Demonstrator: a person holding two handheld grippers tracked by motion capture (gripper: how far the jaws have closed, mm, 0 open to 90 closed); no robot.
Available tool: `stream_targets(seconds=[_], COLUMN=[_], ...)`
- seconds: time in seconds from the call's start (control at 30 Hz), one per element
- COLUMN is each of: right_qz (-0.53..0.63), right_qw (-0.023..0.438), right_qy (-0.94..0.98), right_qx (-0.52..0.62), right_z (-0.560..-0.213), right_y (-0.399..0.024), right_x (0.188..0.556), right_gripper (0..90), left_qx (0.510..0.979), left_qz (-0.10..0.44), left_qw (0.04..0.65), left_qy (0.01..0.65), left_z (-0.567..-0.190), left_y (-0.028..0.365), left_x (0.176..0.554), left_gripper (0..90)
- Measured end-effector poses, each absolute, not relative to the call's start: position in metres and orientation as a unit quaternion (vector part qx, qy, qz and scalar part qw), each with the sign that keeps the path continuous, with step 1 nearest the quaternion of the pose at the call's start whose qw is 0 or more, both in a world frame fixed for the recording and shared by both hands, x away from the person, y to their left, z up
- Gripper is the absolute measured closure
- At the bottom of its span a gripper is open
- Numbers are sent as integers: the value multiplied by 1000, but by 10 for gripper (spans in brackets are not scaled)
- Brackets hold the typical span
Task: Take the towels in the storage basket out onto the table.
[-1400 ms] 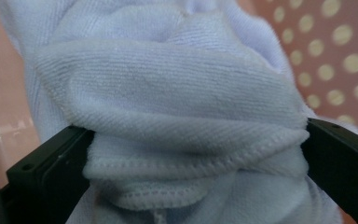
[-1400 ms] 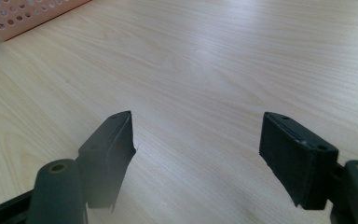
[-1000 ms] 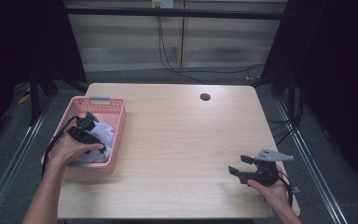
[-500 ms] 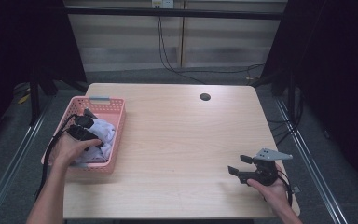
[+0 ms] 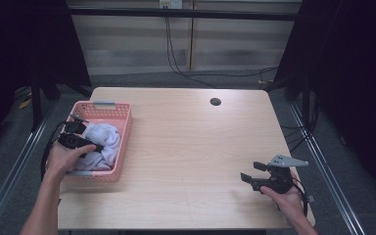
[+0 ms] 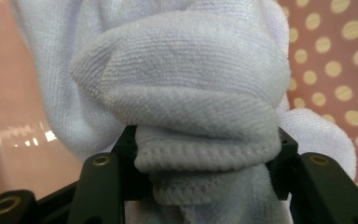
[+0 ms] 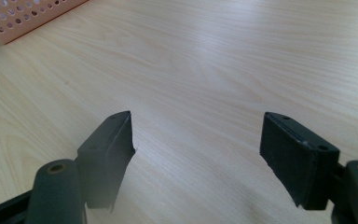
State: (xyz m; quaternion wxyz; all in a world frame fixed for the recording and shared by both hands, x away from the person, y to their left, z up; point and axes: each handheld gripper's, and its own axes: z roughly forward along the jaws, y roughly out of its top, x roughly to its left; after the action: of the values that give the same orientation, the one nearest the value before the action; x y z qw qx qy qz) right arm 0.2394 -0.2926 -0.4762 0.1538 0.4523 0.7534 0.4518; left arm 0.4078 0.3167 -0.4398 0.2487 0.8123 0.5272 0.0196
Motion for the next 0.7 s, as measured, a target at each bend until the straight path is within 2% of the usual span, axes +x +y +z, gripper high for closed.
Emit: stream_targets(seconds=[0.3,0.7], right_qz=[453,453], right_qw=[152,151], right_qy=[753,754], right_qx=[452,452], right_z=[-476,-476], right_y=[-293,-293], right_x=[238,236], right_gripper=[258,258], left_qx=[780,760], left_qz=[30,44], left_qw=[322,365], left_qy=[535,536], left_z=[-418,-404], left_y=[339,345], left_x=[396,387], left_gripper=[465,462])
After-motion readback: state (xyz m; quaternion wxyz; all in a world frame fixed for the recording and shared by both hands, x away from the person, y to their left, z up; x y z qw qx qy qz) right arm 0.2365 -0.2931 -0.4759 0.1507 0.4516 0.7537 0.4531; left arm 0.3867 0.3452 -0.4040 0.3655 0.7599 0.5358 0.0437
